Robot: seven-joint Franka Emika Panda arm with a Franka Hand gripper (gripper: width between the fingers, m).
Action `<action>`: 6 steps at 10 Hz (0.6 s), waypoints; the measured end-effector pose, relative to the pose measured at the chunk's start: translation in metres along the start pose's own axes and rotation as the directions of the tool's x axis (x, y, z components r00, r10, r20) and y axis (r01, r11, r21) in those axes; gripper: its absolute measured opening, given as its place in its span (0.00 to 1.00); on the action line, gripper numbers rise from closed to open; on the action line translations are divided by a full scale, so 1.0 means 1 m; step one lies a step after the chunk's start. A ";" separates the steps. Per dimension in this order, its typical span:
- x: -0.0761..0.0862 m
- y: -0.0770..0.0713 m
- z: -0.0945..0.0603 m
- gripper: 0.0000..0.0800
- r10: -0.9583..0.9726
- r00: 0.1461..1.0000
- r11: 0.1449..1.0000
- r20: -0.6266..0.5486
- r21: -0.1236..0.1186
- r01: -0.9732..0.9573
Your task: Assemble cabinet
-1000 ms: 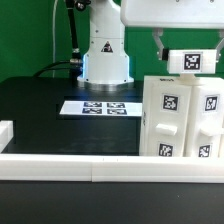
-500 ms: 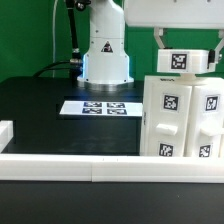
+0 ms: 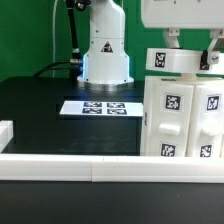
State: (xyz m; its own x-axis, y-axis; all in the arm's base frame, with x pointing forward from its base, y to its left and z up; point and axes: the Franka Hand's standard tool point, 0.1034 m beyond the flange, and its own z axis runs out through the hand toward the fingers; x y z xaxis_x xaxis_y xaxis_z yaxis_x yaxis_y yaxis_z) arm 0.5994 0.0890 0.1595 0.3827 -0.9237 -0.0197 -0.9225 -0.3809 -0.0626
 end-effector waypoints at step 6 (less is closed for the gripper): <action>0.000 -0.003 0.000 0.70 0.545 0.838 0.838 0.035 0.010 -0.545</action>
Offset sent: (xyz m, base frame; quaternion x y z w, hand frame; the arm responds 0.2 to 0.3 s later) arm -0.0036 -0.0052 -0.0035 -0.0133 0.0059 0.2197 0.9755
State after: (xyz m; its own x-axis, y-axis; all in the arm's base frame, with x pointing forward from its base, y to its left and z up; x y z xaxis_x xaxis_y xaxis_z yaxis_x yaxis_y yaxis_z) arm 0.6018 0.0898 0.1592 -0.1801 -0.9799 -0.0859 -0.9814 0.1849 -0.0519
